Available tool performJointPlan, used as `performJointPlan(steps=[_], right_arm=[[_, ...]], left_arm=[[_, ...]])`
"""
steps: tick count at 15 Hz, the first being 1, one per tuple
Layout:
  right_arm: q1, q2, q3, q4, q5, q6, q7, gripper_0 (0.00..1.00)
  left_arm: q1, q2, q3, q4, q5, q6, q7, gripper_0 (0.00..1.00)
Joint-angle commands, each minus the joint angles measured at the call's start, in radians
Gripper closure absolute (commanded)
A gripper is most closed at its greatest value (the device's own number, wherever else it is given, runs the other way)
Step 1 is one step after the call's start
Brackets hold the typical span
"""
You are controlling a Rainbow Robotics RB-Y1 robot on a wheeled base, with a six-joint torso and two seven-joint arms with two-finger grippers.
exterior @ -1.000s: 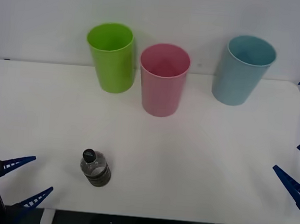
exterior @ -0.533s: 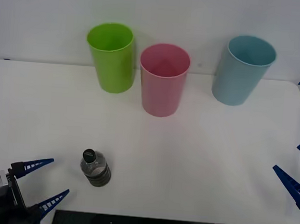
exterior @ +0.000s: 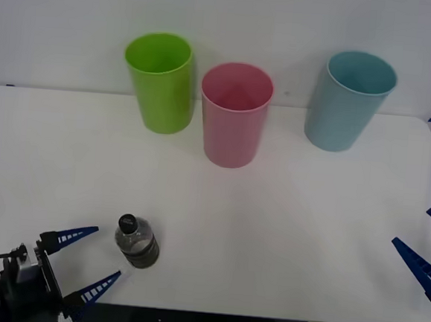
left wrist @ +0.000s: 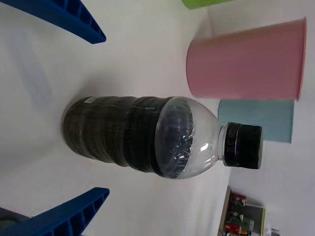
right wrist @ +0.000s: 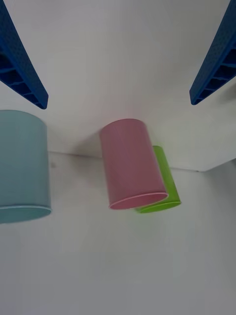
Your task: Grasp the object on the table and drop it into the matching bin: aluminum can to the light blue bin, PET bottle to the pink bin.
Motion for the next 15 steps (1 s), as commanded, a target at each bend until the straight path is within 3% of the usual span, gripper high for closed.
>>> performJointPlan(steps=[1, 11, 15], right_arm=[[0.0, 0.0, 0.0, 0.0, 0.0, 0.0, 0.0, 0.0], [0.0, 0.0, 0.0, 0.0, 0.0, 0.0, 0.0, 0.0], [0.0, 0.0, 0.0, 0.0, 0.0, 0.0, 0.0, 0.0]], left_arm=[[-0.011, -0.034, 0.001, 0.0, -0.026, 0.0, 0.0, 0.0], [-0.065, -0.146, 0.007, 0.0, -0.136, 0.025, 0.0, 0.0], [-0.072, -0.157, 0.007, 0.0, -0.153, 0.031, 0.0, 0.0]])
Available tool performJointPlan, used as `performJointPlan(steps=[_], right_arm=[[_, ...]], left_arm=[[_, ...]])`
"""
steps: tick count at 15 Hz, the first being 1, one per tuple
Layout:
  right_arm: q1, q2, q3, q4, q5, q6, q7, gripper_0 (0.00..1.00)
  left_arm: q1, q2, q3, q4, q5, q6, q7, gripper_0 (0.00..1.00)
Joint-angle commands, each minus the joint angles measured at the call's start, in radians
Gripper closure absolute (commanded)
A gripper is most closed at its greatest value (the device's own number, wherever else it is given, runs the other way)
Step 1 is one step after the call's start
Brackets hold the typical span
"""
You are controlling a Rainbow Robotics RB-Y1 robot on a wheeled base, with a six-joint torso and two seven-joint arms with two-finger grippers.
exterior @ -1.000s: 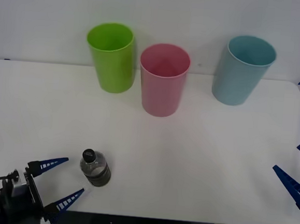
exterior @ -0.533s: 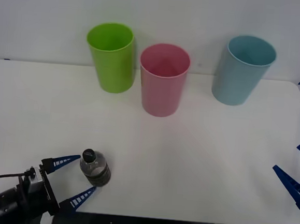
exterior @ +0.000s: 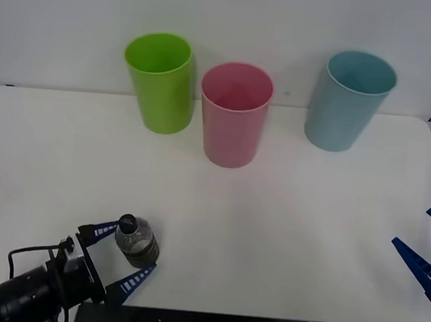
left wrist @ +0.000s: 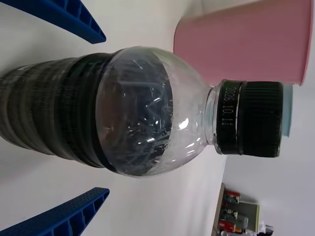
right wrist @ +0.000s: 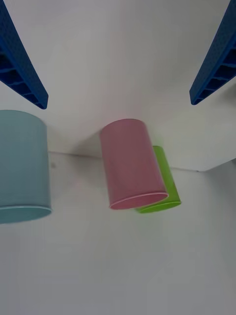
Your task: Grasp the object on the table and drop it into the matching bin: aluminum can to the light blue bin, PET bottle to the pink bin.
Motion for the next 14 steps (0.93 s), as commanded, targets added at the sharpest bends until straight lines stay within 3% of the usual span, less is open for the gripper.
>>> performJointPlan(steps=[1, 4, 6, 7, 14], right_arm=[[0.0, 0.0, 0.0, 0.0, 0.0, 0.0, 0.0, 0.0], [0.0, 0.0, 0.0, 0.0, 0.0, 0.0, 0.0, 0.0], [0.0, 0.0, 0.0, 0.0, 0.0, 0.0, 0.0, 0.0], [0.0, 0.0, 0.0, 0.0, 0.0, 0.0, 0.0, 0.0], [0.0, 0.0, 0.0, 0.0, 0.0, 0.0, 0.0, 0.0]], left_arm=[[-0.005, 0.0, 0.0, 0.001, -0.006, 0.001, 0.002, 0.0], [-0.005, -0.001, 0.0, 0.0, -0.008, 0.001, 0.005, 0.02], [-0.005, 0.0, 0.0, 0.003, -0.008, 0.003, 0.008, 0.88], [-0.005, -0.001, 0.0, 0.003, -0.008, 0.003, 0.008, 0.99], [0.006, 0.003, 0.032, 0.003, 0.003, 0.001, 0.02, 1.0]])
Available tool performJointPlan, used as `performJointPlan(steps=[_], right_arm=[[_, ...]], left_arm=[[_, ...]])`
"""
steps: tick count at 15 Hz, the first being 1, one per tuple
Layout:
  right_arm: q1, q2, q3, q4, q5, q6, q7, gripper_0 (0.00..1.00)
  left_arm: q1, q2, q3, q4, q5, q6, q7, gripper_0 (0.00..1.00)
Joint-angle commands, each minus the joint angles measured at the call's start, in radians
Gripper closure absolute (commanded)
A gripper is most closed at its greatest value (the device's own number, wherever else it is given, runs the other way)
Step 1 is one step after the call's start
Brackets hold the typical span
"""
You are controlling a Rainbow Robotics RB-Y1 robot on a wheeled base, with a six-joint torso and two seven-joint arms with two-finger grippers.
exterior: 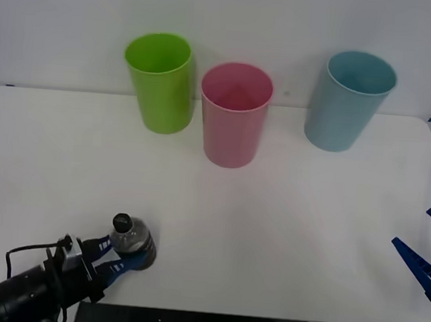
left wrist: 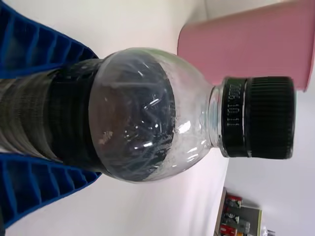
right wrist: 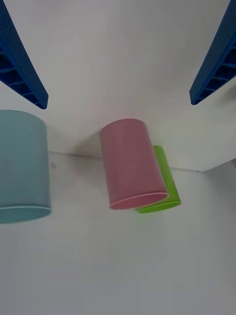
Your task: Grasp the object on the table and drop it into the matching bin: aluminum can to the light blue bin, PET bottle to the pink bin.
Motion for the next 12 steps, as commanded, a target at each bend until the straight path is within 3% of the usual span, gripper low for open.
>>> performJointPlan(steps=[1, 5, 12], right_arm=[[0.0, 0.0, 0.0, 0.0, 0.0, 0.0, 0.0, 0.0], [0.0, 0.0, 0.0, 0.0, 0.0, 0.0, 0.0, 0.0], [0.0, 0.0, 0.0, 0.0, 0.0, 0.0, 0.0, 0.0]], left_arm=[[0.009, 0.011, 0.015, 0.0, 0.018, -0.002, 0.01, 1.0], [0.028, 0.069, 0.03, 0.0, 0.094, -0.001, 0.03, 1.0], [0.036, 0.078, 0.105, -0.016, 0.239, 0.027, 0.078, 1.0]])
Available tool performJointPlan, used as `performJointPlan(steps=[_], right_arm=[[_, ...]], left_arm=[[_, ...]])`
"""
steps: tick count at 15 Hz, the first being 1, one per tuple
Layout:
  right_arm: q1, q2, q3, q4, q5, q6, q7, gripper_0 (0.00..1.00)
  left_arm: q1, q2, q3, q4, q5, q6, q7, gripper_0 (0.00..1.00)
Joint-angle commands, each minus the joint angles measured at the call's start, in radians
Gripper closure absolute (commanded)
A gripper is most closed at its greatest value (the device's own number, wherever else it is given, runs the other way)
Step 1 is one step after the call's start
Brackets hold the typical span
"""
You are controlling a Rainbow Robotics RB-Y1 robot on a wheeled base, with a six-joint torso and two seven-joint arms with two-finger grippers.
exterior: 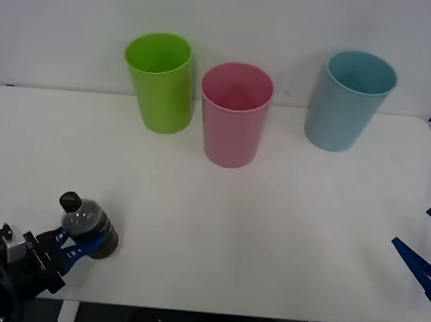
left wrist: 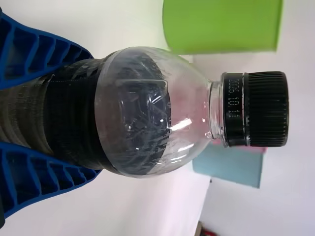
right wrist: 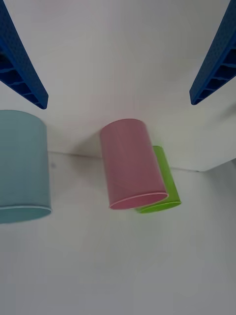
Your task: Grasp the object on the table and drop it into the matching bin: aluminum can to the light blue bin, PET bottle to the pink bin.
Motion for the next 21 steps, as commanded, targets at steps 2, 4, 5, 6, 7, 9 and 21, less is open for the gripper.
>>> performJointPlan(steps=[2, 4, 5, 6, 7, 9, 21], right_arm=[[0.0, 0.0, 0.0, 0.0, 0.0, 0.0, 0.0, 0.0], [0.0, 0.0, 0.0, 0.0, 0.0, 0.0, 0.0, 0.0], [0.0, 0.0, 0.0, 0.0, 0.0, 0.0, 0.0, 0.0], [0.0, 0.0, 0.0, 0.0, 0.0, 0.0, 0.0, 0.0], [0.0, 0.0, 0.0, 0.0, 0.0, 0.0, 0.0, 0.0], [0.0, 0.0, 0.0, 0.0, 0.0, 0.0, 0.0, 0.0], [0.0, 0.0, 0.0, 0.0, 0.0, 0.0, 0.0, 0.0]], left_arm=[[-0.001, 0.001, 0.007, -0.05, 0.057, 0.078, 0.03, 1.0], [-0.014, -0.001, -0.008, -0.117, 0.057, 0.131, 0.108, 1.0], [-0.023, -0.001, -0.012, -0.143, 0.057, 0.136, 0.15, 1.0], [-0.037, -0.001, -0.013, -0.169, 0.057, 0.138, 0.199, 1.0], [-0.052, -0.001, -0.015, -0.183, 0.057, 0.141, 0.231, 1.0], [-0.093, -0.001, -0.016, -0.209, 0.061, 0.153, 0.308, 1.0], [-0.436, -0.001, -0.031, -0.269, -0.045, 0.256, 0.737, 1.0]])
